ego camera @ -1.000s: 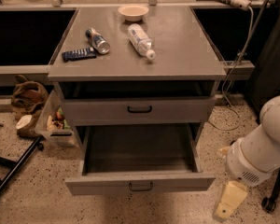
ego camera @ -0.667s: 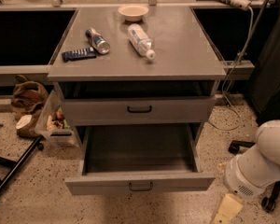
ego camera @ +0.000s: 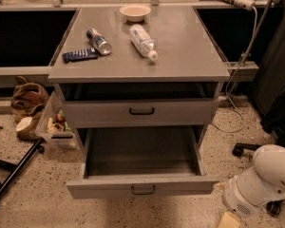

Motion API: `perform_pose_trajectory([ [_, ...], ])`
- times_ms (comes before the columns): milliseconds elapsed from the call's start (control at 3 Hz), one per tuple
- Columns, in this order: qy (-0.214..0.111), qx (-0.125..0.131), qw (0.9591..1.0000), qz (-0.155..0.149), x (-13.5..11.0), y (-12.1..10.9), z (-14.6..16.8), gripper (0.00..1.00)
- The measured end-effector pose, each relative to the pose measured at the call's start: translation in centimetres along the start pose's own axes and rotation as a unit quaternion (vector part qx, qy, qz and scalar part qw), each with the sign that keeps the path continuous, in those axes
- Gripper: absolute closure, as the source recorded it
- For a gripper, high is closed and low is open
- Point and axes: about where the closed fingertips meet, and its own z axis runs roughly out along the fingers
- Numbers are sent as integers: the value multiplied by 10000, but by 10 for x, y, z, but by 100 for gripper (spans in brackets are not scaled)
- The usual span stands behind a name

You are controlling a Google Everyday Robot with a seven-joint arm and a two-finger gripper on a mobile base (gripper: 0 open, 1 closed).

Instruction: Close middle drawer

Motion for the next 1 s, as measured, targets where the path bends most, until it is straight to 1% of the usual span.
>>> perform_pose_trajectory([
  [333,0,0,10000,0,0,0,0,0],
  [667,-74,-129,9999,-20,0,-8,34,0],
  [1000,-183,-358,9990,-178,-14,-12,79,0],
])
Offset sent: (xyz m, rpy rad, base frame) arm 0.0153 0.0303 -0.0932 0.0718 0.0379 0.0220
